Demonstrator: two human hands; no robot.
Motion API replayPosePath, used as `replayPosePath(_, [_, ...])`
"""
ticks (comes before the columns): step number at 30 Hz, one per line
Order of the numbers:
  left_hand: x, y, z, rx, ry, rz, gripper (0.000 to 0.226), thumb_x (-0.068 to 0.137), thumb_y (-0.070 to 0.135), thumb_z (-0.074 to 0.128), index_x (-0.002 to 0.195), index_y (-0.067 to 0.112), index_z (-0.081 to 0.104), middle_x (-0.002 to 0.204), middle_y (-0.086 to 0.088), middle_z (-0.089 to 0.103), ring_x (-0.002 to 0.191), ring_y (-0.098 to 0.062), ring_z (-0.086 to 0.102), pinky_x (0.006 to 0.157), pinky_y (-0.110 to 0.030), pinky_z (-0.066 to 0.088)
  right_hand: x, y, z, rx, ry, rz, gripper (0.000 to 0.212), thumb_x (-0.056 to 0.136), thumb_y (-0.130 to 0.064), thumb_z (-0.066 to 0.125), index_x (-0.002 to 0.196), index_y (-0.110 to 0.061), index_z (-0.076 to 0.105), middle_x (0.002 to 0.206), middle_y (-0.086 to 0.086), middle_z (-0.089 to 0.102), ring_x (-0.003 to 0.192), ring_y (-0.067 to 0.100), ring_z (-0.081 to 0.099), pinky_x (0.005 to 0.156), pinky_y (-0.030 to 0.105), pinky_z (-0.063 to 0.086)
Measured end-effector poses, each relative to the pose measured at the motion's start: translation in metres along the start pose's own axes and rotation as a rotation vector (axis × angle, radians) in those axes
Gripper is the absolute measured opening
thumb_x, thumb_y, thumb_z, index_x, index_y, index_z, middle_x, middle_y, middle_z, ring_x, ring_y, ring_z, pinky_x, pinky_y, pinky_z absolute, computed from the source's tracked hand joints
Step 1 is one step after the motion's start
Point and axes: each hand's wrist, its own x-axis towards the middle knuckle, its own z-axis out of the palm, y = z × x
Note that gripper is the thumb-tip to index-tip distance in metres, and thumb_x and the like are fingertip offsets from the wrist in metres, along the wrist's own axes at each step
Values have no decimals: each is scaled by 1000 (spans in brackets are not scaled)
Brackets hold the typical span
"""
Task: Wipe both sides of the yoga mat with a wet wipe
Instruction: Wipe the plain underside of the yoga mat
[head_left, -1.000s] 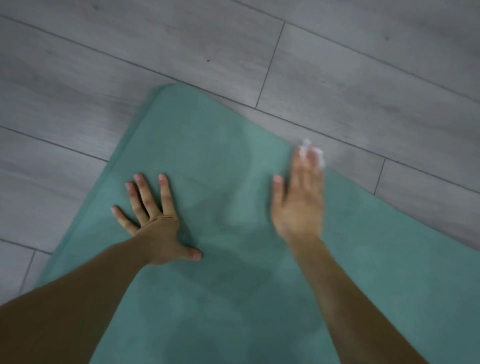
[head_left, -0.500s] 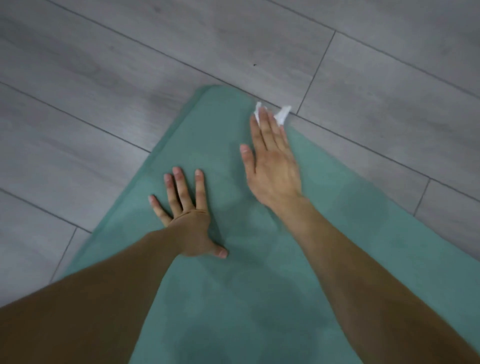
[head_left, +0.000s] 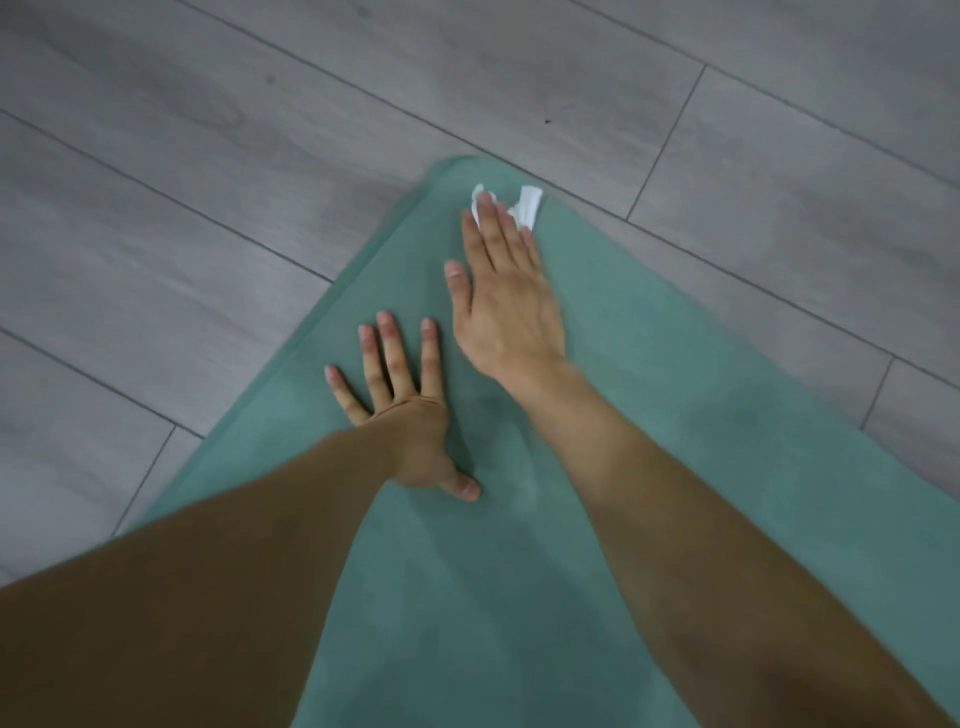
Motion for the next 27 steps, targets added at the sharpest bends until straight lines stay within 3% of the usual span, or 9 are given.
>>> replayPosePath(7, [-12, -10, -4, 40, 77, 55, 188, 36, 74, 95, 142, 28, -54, 142, -14, -65, 137, -36, -55, 114, -77, -13, -196, 105, -31, -104, -17, 201, 67, 110, -39, 31, 168, -11, 13, 177, 4, 3, 163, 19, 2, 130, 50, 18])
replayPosePath(10, [-19, -49, 1, 81, 140, 57, 187, 29, 83, 89, 148, 34, -46, 154, -6, -55, 148, -28, -44, 115, -80, -6, -193, 97, -22, -71, 54, 371, 71, 108, -42, 33, 167, -6, 14, 177, 8, 3, 163, 25, 2, 130, 52, 15])
replayPosePath(13, [-23, -71, 7, 17, 72, 15, 191, 21, 83, 89, 140, 39, -53, 141, -4, -67, 136, -30, -57, 111, -83, -10, -134, 53, 0, 14, 146, 453, 70, 107, -37, 33, 165, 0, 17, 176, 15, 5, 163, 31, 2, 131, 52, 8])
replayPosePath(16, [-6, -68, 2, 23, 43, 6, 191, 26, 73, 96, 135, 39, -58, 134, -5, -71, 132, -33, -60, 110, -83, -13, -73, 2, 15, -15, 140, 139, 66, 108, -32, 35, 164, 0, 22, 175, 14, 9, 163, 29, 5, 131, 48, 10])
replayPosePath(20, [-8, -75, 4, 68, -10, -10, 188, 36, 68, 97, 135, 33, -58, 132, -9, -72, 133, -36, -59, 111, -82, -10, -77, -23, 2, -91, -260, -609, 64, 111, -33, 36, 167, -7, 17, 177, 6, 3, 163, 19, -1, 132, 44, 11])
replayPosePath(22, [-8, -75, 1, 49, -20, 2, 187, 37, 68, 97, 134, 33, -59, 131, -10, -72, 132, -35, -60, 111, -82, -11, -46, 14, -18, -198, -305, -749, 65, 112, -34, 34, 168, -13, 11, 177, 2, 1, 163, 16, -2, 132, 42, 10])
replayPosePath(23, [-8, -75, 0, 51, -16, 15, 187, 38, 67, 98, 133, 34, -60, 131, -9, -73, 131, -35, -60, 110, -82, -13, -21, 31, -26, -243, -264, -651, 65, 112, -36, 31, 169, -14, 9, 177, 1, 0, 163, 16, -2, 132, 42, 10])
replayPosePath(25, [-8, -76, -3, 39, -33, 21, 186, 39, 65, 98, 131, 36, -61, 131, -8, -73, 130, -34, -61, 110, -81, -16, 26, 43, -38, -214, -144, -262, 66, 112, -44, 22, 169, -13, 7, 177, 3, -1, 163, 18, -2, 132, 44, 9])
replayPosePath(27, [-10, -76, -5, 9, -42, 11, 185, 40, 65, 98, 131, 36, -61, 131, -8, -73, 130, -34, -62, 110, -80, -16, 31, 7, -29, -124, -73, -38, 70, 110, -48, 19, 168, -8, 10, 177, 8, 0, 163, 22, -2, 132, 45, 7])
